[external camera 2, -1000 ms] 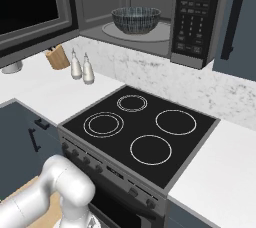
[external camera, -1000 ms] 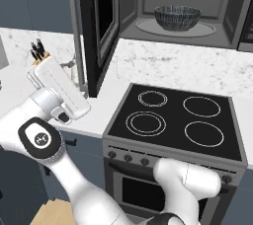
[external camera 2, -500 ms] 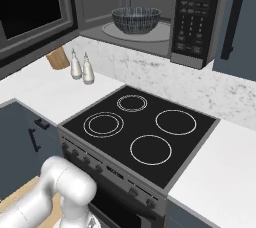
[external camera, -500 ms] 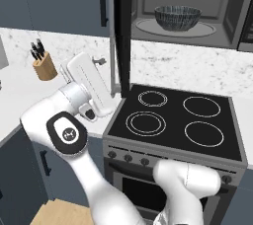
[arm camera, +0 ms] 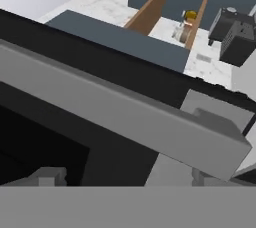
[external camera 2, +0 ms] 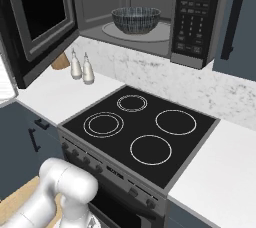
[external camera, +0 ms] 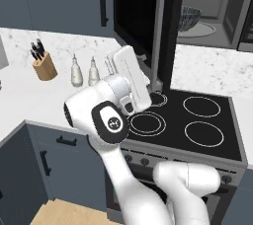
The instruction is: Pick the bell pepper from the sink and place it in the bowl. Then pick the bowl and place it in the microwave. Then close the microwave door and press the start button.
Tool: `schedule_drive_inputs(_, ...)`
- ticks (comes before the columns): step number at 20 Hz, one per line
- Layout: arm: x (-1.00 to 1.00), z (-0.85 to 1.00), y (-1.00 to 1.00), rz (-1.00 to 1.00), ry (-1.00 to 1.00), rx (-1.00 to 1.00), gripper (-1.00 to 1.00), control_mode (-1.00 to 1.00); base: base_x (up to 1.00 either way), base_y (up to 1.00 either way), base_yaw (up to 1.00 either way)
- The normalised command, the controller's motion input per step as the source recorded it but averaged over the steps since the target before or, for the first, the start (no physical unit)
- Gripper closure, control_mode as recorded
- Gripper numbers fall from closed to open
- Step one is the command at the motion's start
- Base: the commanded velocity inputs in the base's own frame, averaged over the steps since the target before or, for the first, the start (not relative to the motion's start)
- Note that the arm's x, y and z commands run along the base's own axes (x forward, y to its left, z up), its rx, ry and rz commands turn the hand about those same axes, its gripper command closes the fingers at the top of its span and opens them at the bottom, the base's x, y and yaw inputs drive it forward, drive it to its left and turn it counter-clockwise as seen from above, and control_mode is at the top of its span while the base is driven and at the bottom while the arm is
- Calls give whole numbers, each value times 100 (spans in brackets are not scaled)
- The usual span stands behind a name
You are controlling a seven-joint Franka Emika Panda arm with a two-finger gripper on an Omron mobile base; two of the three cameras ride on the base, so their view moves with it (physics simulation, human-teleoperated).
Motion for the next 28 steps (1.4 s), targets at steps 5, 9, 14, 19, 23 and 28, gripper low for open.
schedule_drive_inputs(5, 5, 16, -78, 0, -8, 15, -100, -100, 0, 0, 0)
schedule_drive_inputs(9, 24, 15, -79, 0, -2, 16, -100, -100, 0, 0, 0)
schedule_drive_inputs(14, 35, 15, -76, 0, 0, 16, -100, -100, 0, 0, 0)
schedule_drive_inputs(19, 50, 9, -63, 0, 0, 14, -100, -100, 0, 0, 0)
schedule_drive_inputs(23, 78, 2, -39, 3, 1, 13, -100, -100, 0, 0, 0)
schedule_drive_inputs(28, 78, 0, -25, 5, 2, 8, -100, -100, 0, 0, 0)
